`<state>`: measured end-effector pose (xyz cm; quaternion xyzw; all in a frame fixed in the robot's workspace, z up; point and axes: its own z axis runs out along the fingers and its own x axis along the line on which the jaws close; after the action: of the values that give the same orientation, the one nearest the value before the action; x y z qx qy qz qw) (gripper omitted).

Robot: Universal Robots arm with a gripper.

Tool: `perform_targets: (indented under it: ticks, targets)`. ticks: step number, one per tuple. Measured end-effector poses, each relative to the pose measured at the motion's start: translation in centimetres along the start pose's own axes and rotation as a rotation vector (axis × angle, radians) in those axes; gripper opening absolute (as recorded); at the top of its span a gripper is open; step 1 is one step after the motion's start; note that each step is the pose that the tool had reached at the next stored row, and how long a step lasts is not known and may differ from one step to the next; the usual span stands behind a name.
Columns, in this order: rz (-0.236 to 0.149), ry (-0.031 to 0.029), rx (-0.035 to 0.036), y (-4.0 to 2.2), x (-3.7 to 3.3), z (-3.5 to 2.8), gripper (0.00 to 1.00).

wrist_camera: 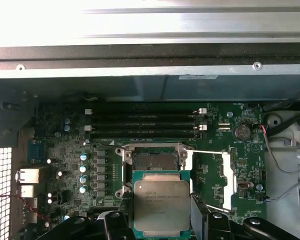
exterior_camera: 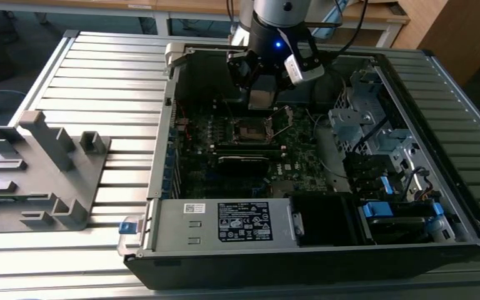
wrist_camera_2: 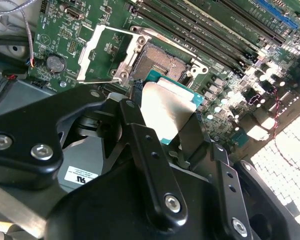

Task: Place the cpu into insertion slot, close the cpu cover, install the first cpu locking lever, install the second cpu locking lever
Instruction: 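Place the cpu into insertion slot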

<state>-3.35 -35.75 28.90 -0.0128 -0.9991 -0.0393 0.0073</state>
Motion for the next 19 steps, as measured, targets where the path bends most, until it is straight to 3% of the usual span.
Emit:
perform_targets:
  ticks: [8,16,19]
  targets:
    - [0.006,-0.0007,-0.0004,0.0,0.0,0.07,0.54]
    - [0.093,-0.0073,-0.0015,-0.01,0.0,0.2,0.54]
    - [0.096,-0.0076,-0.0017,-0.01,-0.01,0.21,0.54]
